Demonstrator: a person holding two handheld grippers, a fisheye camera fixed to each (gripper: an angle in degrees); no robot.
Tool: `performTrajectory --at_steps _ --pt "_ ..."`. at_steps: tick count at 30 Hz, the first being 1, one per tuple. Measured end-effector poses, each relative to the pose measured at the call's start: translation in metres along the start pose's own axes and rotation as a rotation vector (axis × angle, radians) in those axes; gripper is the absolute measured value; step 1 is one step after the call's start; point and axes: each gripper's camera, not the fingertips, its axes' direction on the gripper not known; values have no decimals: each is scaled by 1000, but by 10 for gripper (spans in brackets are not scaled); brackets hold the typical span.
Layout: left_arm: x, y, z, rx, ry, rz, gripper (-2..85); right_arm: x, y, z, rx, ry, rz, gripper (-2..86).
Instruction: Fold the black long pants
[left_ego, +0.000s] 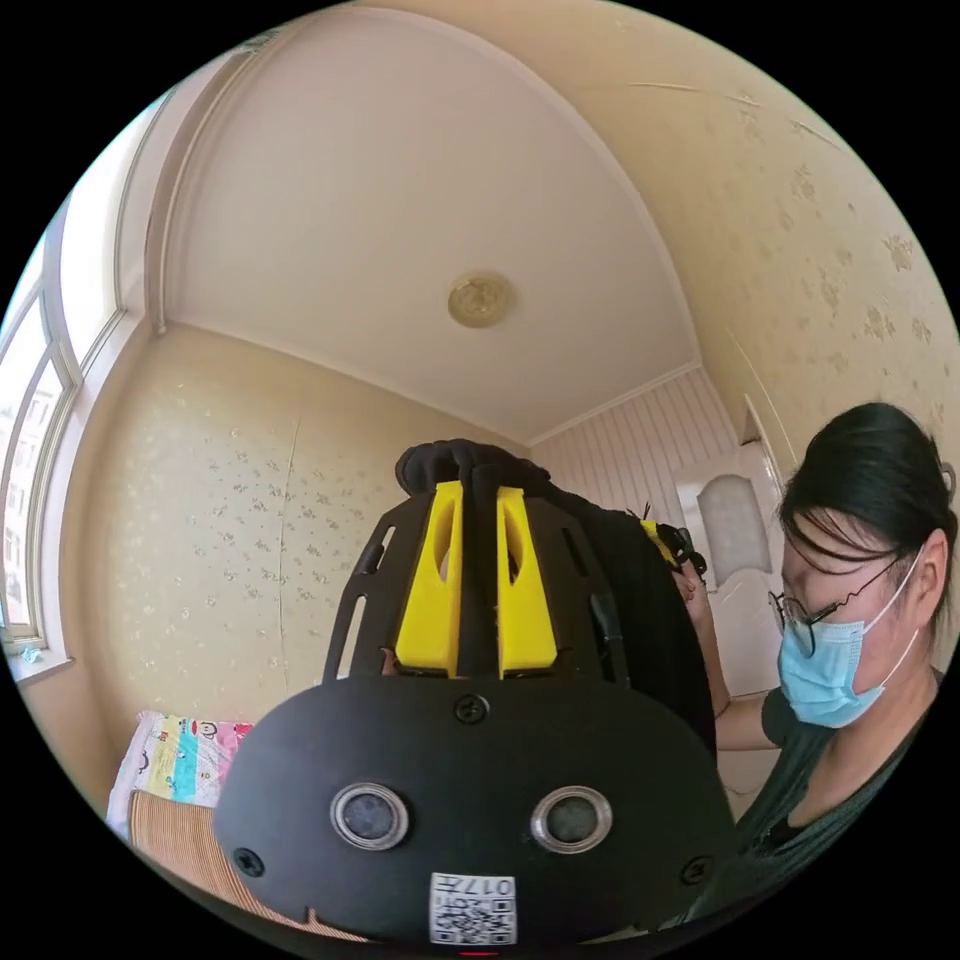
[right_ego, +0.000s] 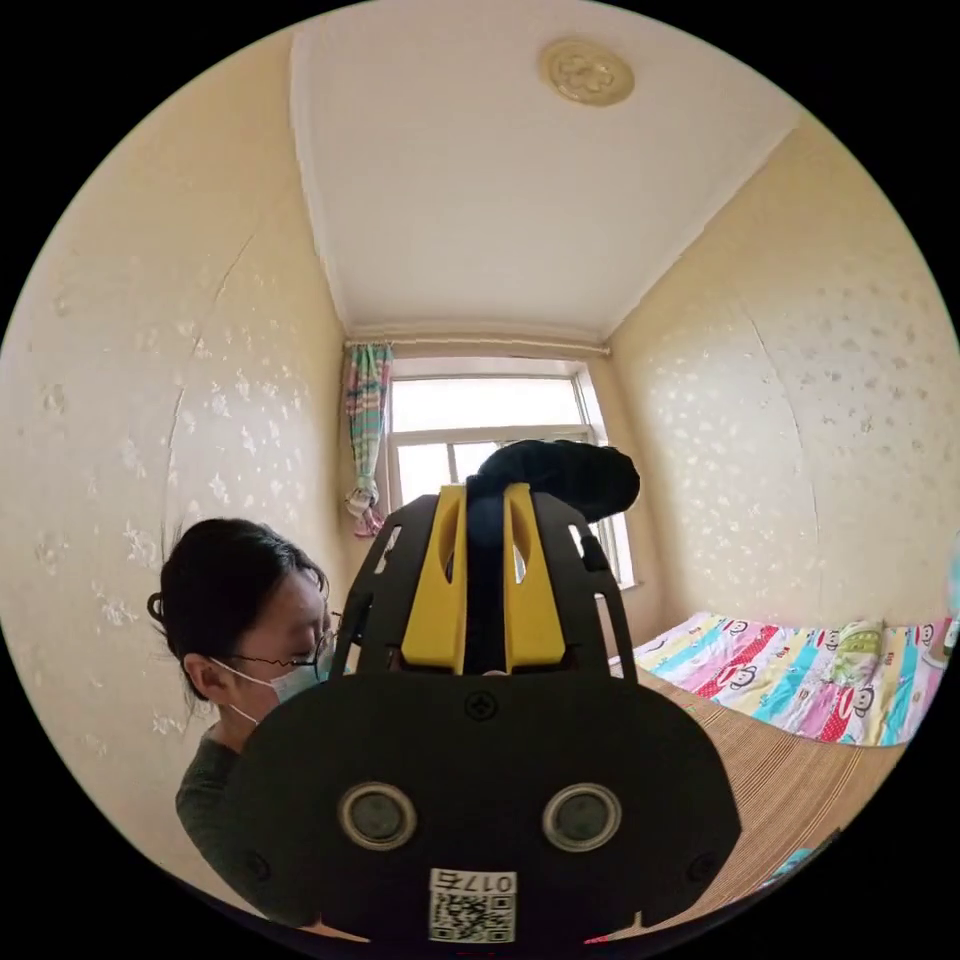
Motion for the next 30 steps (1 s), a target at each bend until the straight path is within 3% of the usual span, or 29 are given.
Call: performTrajectory --at_steps 6,9,11,13,15,17,19,25,27,30 --pt "-94 139 71 -180 -55 -133 56 149 76 37 -28 122 217 47" --pt "-194 190 190 -346 -163 -223 57 265 97 72 -31 278 285 51" --pt "-283 216 281 -450 -236 -304 64 388 72 129 -128 439 266 65" --pt "-392 275 371 -638 -397 -271 83 486 63 170 -240 628 233 76" --pt "-444 347 392 -834 -592 -282 88 563 89 181 -299 747 410 81" --pt "-468 427 382 -935 -593 -294 101 621 155 182 -355 681 554 82" --pt "-466 553 339 -1001 -428 -308 98 642 228 186 -417 608 581 82" --pt "-390 903 173 -1382 -152 -602 111 635 567 202 -1020 690 610 99" --pt "-341 963 125 -1455 -90 -623 112 612 661 196 -1145 680 663 102" --pt "-258 989 61 -1506 -57 -505 114 546 745 171 -1135 708 705 100"
